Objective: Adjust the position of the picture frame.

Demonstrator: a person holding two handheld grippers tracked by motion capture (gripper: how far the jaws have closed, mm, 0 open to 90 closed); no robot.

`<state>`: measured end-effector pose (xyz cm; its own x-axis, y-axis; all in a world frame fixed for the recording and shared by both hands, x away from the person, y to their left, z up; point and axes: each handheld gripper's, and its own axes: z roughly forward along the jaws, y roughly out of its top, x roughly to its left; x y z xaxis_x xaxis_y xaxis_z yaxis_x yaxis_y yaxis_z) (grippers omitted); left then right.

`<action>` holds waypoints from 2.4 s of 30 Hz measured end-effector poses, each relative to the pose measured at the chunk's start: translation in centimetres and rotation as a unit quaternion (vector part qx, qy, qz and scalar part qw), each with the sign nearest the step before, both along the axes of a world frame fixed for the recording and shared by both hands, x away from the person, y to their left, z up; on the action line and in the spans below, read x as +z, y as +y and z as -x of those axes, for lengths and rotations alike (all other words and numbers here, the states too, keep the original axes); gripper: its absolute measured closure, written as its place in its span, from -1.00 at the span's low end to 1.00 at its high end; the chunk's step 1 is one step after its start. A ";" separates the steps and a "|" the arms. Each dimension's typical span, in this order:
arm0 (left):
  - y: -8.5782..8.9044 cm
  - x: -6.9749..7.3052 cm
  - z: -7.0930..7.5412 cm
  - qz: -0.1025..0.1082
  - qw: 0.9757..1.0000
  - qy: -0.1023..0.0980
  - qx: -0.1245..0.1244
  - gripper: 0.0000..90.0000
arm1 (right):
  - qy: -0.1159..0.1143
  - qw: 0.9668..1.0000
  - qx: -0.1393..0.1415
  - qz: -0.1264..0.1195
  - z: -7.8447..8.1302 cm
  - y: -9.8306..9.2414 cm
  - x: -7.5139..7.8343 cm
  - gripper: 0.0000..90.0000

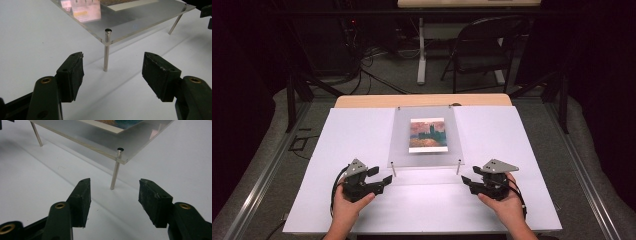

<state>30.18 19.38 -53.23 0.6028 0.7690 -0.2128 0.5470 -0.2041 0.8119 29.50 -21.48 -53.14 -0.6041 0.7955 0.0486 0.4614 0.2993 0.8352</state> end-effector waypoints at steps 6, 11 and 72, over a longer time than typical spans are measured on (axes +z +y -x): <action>-0.2 1.3 -0.3 0.009 1.000 -0.008 -0.011 -0.23 | 0.007 1.000 0.000 -0.006 -0.4 0.0 0.6 -0.11; -0.4 2.5 -1.0 0.010 1.000 -0.013 -0.014 -0.23 | 0.003 1.000 -0.004 -0.009 -0.9 -0.1 1.6 -0.13; -2.9 2.2 -16.8 0.026 0.997 0.058 0.053 -0.13 | 0.054 0.997 -0.049 -0.029 -15.4 0.8 2.6 -0.08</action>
